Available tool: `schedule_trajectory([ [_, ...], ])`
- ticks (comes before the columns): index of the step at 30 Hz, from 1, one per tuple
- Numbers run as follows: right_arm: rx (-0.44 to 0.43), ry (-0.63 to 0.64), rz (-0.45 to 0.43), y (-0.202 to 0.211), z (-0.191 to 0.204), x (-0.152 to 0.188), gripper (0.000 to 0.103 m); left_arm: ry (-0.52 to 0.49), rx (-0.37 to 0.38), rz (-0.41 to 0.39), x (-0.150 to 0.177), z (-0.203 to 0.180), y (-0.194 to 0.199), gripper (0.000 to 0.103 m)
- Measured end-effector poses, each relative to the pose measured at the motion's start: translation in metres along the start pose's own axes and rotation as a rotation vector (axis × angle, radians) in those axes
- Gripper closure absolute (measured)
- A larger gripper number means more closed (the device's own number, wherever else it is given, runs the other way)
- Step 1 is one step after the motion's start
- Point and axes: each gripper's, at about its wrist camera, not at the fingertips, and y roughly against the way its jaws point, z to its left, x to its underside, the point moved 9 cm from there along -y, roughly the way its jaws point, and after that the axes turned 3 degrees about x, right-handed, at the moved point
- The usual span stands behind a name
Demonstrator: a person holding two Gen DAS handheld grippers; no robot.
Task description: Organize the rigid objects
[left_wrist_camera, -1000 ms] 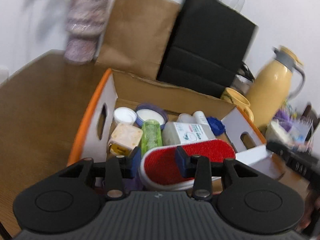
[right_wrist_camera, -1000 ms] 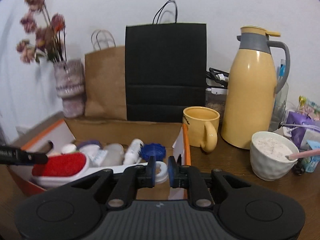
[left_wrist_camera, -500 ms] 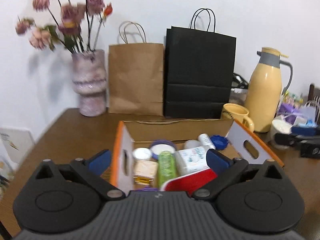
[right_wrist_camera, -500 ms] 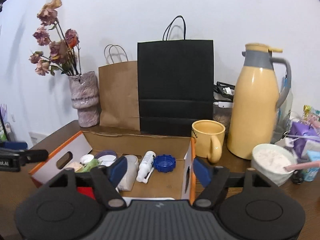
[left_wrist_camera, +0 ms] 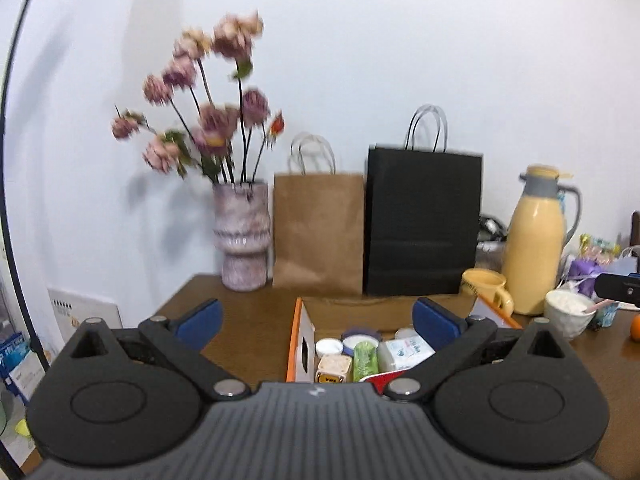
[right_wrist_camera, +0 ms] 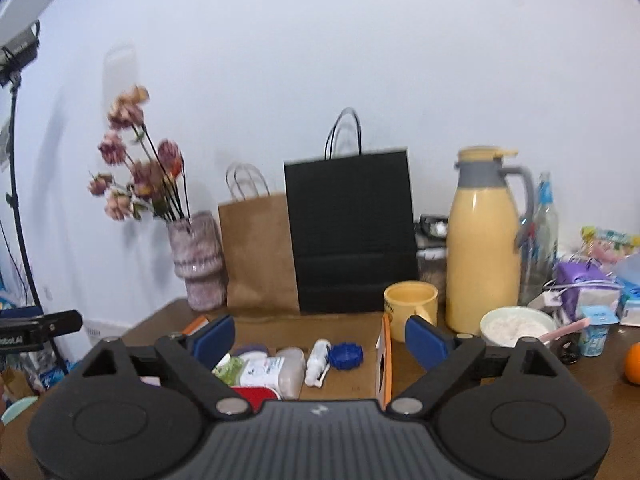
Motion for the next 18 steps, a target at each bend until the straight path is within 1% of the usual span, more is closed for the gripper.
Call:
schedule_trajectory([
  [1, -0.005, -0.001, -0.03, 0.01, 0.002, 0.001, 0.01, -0.001, -0.001, -0.019, 0.002, -0.001, 0.011, 0.0],
  [3, -0.014, -0.001, -0.07, 0.028, 0.008, 0.007, 0.004, -0.007, -0.003, -0.048, 0.007, -0.003, 0.034, 0.0],
  [5, -0.031, 0.015, -0.067, 0.043, 0.015, 0.016, 0.003, -0.006, 0.005, -0.062, 0.014, -0.007, 0.056, 0.0],
  [8, -0.027, 0.024, -0.065, 0.068, 0.024, 0.03, 0.003, 0.009, 0.019, -0.075, 0.023, -0.01, 0.089, 0.0],
  [12, -0.034, 0.046, -0.087, 0.112, 0.037, 0.048, 0.002, 0.026, 0.039, -0.096, 0.036, -0.014, 0.14, 0.0],
  [15, -0.022, 0.063, -0.064, 0.146, 0.047, 0.064, 0.002, 0.022, 0.061, -0.088, 0.045, -0.017, 0.177, 0.0],
  [18, -0.021, 0.07, -0.046, 0.184, 0.056, 0.082, 0.0, 0.024, 0.053, -0.086, 0.057, -0.016, 0.216, 0.0],
])
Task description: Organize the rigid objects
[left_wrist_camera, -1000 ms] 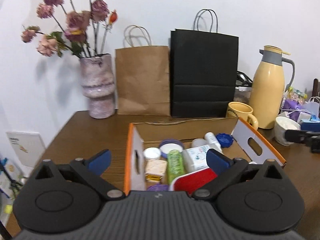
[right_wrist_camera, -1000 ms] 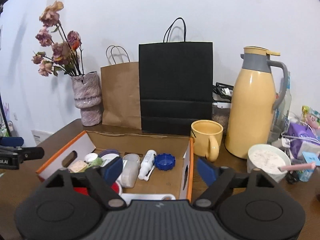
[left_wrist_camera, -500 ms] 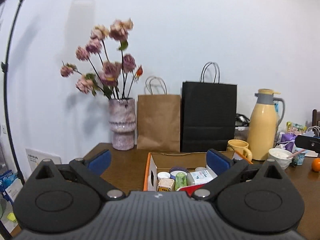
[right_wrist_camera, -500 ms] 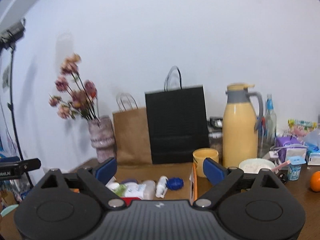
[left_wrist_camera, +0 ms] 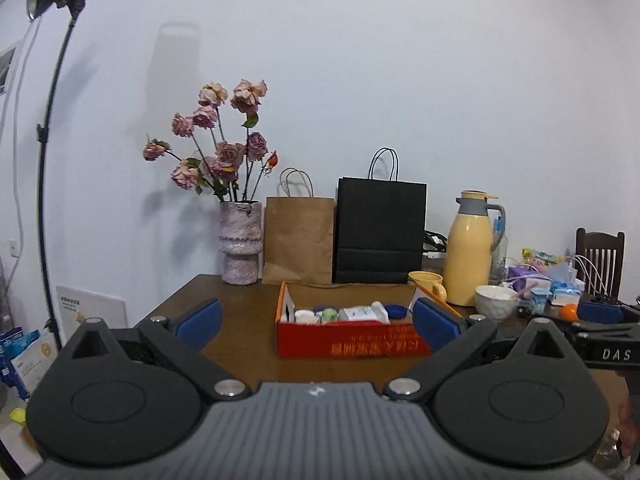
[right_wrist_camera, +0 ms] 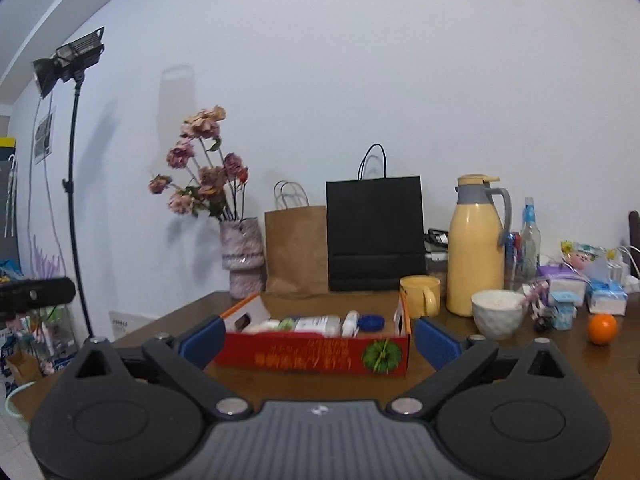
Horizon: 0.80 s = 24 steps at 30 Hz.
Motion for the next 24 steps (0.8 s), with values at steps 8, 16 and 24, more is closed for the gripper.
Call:
schedule_trajectory([
  [8, -0.033, 0.031, 0.034, 0.098, 0.03, 0.043, 0.0, -0.061, -0.01, 0.085, 0.057, -0.017, 0.083, 0.0],
  [16, -0.024, 0.015, -0.028, 0.144, 0.046, 0.057, 0.0, -0.067, -0.062, -0.013, 0.069, -0.02, 0.122, 0.0],
  [24, -0.014, 0.025, -0.041, 0.148, 0.047, 0.053, 0.0, -0.056, -0.029, 0.0, 0.069, -0.027, 0.125, 0.0],
])
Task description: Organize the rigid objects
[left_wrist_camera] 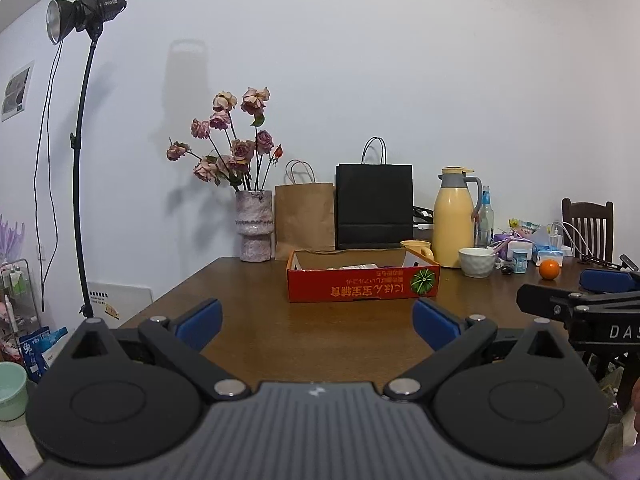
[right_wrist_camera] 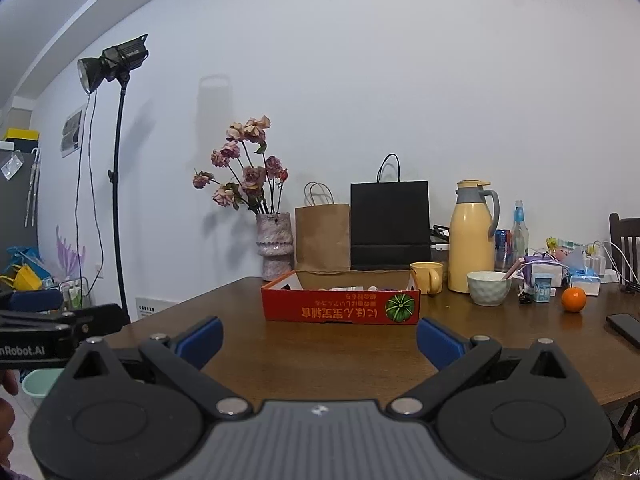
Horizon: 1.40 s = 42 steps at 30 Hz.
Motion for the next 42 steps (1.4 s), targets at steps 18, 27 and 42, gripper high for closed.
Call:
schedule_trajectory([
  [18, 0.004, -0.009, 0.026, -0.007, -0.003, 0.006, 0.0, 0.007, 0.012, 0.018, 0.003, 0.002, -0.003, 0.0],
  [27, 0.003, -0.013, 0.034, -0.01, -0.005, 0.008, 0.0, 0.006, 0.011, 0.018, 0.003, 0.0, -0.004, 0.0],
  [42, 0.004, -0.012, 0.04, -0.01, -0.004, 0.012, 0.0, 0.005, 0.013, 0.021, 0.002, 0.0, -0.004, 0.0],
])
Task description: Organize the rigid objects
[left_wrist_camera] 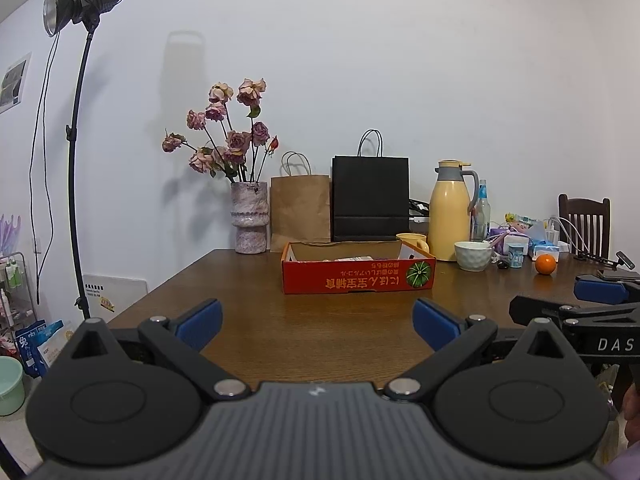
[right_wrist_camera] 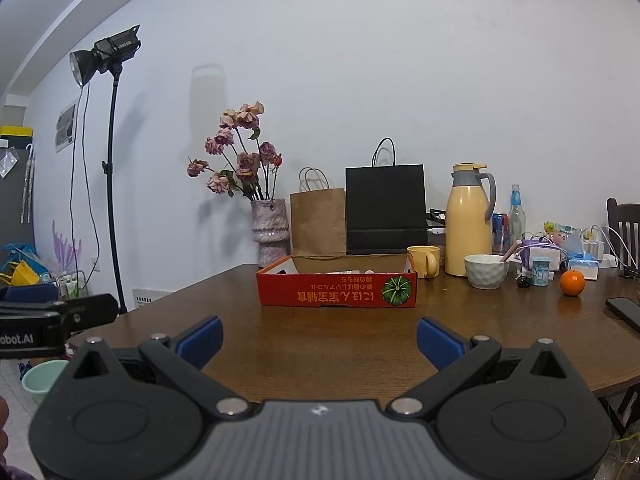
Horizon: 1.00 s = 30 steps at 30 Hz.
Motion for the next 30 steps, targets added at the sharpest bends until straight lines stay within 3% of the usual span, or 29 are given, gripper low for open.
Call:
schedule_trajectory([
  [30, 0.002, -0.004, 0.011, -0.0021, -0.0033, 0.0025, 0.0, -0.005, 0.001, -0.005, 0.0012, 0.0018, -0.0012, 0.0],
])
